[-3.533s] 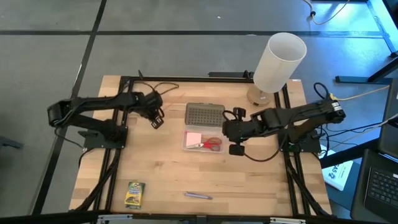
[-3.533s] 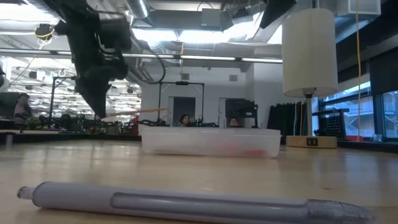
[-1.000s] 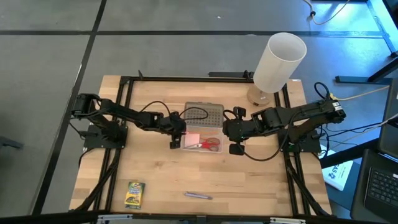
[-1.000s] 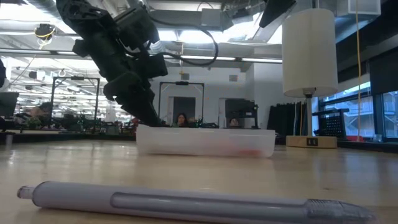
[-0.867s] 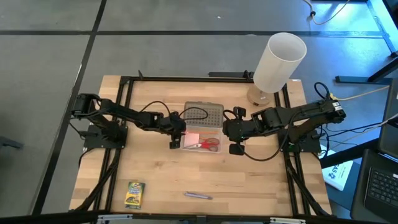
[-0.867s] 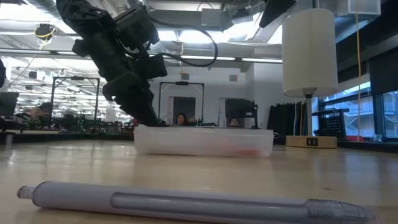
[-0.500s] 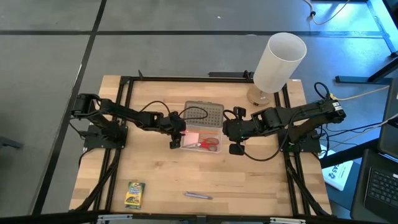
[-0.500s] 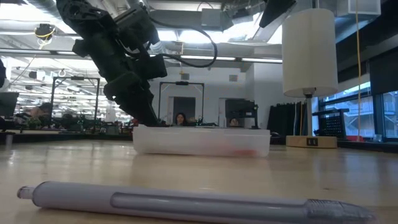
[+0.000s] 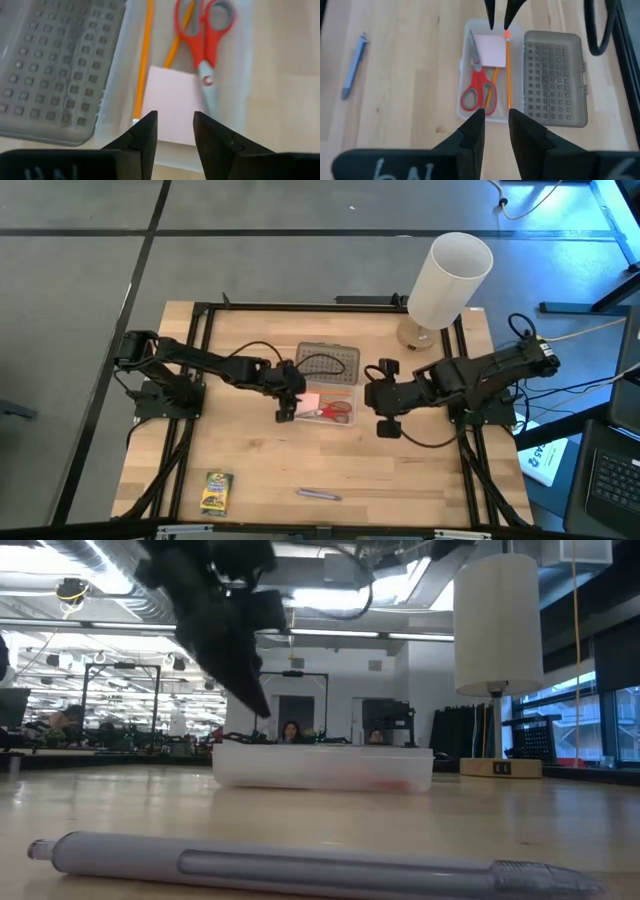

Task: Pack school essentials
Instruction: Put the white ballpen into the supply box

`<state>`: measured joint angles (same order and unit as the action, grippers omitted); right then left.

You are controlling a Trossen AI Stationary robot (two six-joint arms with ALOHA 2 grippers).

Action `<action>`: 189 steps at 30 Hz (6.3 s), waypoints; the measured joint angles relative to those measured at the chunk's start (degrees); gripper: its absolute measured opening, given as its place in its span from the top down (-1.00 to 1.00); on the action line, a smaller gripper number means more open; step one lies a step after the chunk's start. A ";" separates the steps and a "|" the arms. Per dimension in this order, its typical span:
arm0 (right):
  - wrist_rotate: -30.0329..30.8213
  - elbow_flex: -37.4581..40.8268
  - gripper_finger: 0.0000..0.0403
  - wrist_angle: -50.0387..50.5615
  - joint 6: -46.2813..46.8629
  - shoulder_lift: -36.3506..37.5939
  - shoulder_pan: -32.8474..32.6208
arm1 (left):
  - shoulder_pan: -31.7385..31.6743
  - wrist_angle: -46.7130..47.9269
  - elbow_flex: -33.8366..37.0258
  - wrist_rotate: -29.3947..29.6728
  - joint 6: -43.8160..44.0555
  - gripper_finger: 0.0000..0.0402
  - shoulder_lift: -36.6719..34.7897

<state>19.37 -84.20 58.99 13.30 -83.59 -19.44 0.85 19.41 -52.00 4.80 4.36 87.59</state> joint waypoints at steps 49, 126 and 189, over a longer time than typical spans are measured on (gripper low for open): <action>2.20 12.26 0.50 -32.08 4.65 -15.74 -24.45 | 45.37 5.65 -9.89 19.71 47.74 0.41 -2.67; -5.85 12.07 0.72 -52.00 15.20 -38.52 -15.88 | 45.69 11.35 -9.85 19.80 40.19 0.41 -2.64; 6.91 15.10 0.74 -33.81 1.33 -21.83 8.42 | 45.21 11.50 -9.85 21.29 40.08 0.41 -2.62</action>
<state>26.28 -69.10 25.17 14.63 -105.42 -11.02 46.06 30.92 -61.84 26.09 44.45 84.97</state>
